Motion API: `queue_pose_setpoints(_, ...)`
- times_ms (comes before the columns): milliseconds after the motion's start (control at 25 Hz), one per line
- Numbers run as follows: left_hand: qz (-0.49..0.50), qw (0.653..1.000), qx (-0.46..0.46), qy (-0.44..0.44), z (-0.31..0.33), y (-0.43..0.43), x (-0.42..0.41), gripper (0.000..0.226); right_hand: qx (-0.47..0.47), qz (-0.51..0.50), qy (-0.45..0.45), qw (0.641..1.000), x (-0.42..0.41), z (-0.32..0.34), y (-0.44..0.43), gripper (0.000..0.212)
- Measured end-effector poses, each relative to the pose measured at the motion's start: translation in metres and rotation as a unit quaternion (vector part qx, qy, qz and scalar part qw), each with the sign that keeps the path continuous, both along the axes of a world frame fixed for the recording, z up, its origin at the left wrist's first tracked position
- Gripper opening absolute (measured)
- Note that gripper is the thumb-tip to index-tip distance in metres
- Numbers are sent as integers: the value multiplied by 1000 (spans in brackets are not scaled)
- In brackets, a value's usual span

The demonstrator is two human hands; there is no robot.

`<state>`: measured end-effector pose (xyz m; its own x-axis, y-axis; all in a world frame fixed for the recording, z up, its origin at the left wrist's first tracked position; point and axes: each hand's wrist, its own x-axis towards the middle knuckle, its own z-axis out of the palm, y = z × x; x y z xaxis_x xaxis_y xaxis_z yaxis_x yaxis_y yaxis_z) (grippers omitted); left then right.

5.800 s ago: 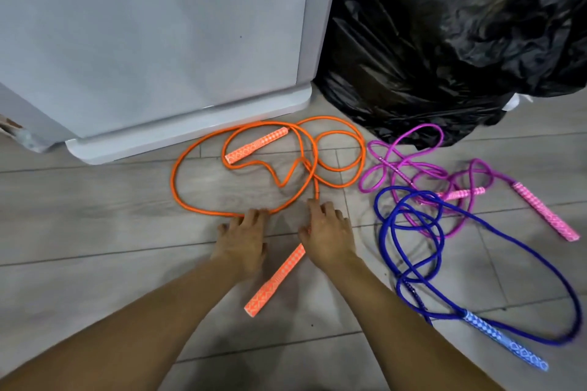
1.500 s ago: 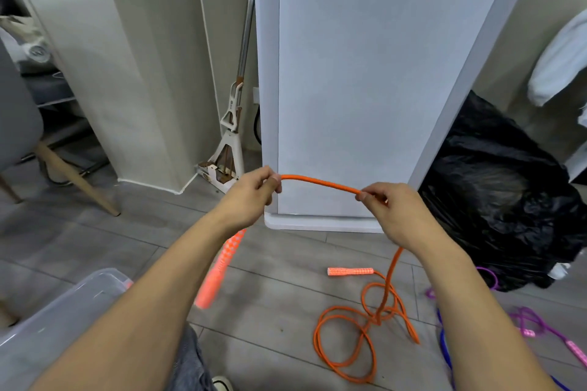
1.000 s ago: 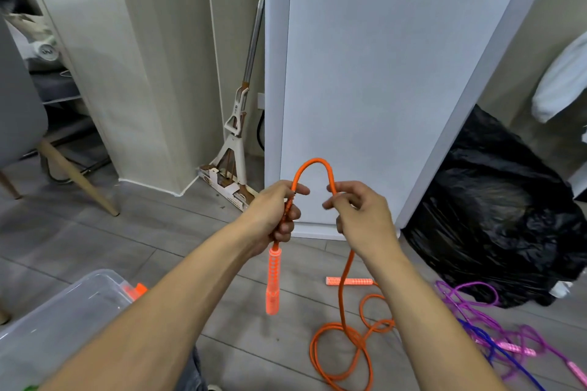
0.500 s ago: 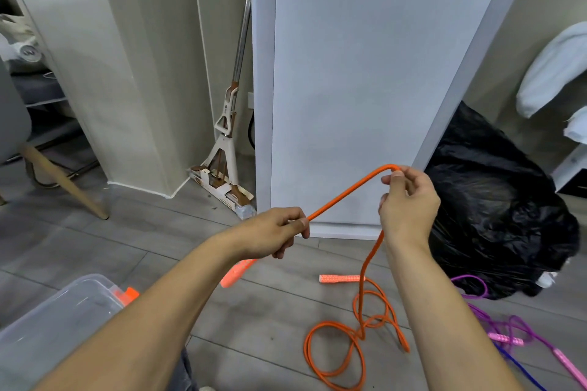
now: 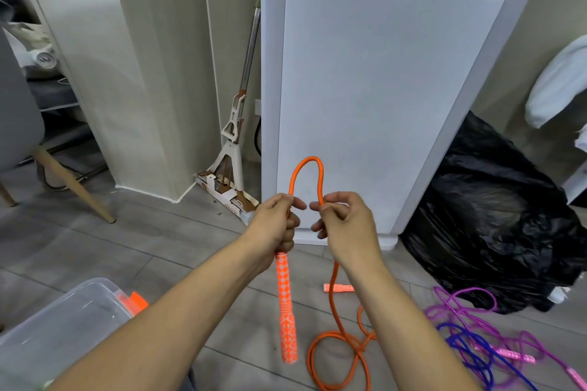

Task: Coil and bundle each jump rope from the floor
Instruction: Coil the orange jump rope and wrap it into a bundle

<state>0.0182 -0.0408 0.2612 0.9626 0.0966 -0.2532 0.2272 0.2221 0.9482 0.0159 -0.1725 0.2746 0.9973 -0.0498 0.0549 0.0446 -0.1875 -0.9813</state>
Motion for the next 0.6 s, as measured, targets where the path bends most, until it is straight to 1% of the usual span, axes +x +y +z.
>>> queue_pose_setpoints(80,7,1000,-10,2,-2,-2,1,27,4,-23,-12,1000,-4,-4,10,12)
queue_pose_setpoints(200,14,999,-32,-8,-5,-5,1,29,-42,-46,-31,998,-8,-9,18,8)
queue_pose_setpoints(280,15,999,-33,-19,-6,-9,1,30,-64,-54,-31,996,-9,-12,21,5)
queue_pose_setpoints(360,20,999,-23,-41,-7,-13,0,30,-64,-61,-22,996,-8,-15,21,4)
queue_pose_setpoints(440,22,997,22,-76,-9,-14,-1,28,-67,-59,-24,996,-8,-18,20,5)
queue_pose_setpoints(520,28,986,118,-116,-13,-11,1,27,-74,-34,-35,996,-9,-18,21,10)
queue_pose_setpoints(600,46,963,231,-130,-18,-3,9,28,-93,8,-43,995,-10,-17,23,15)
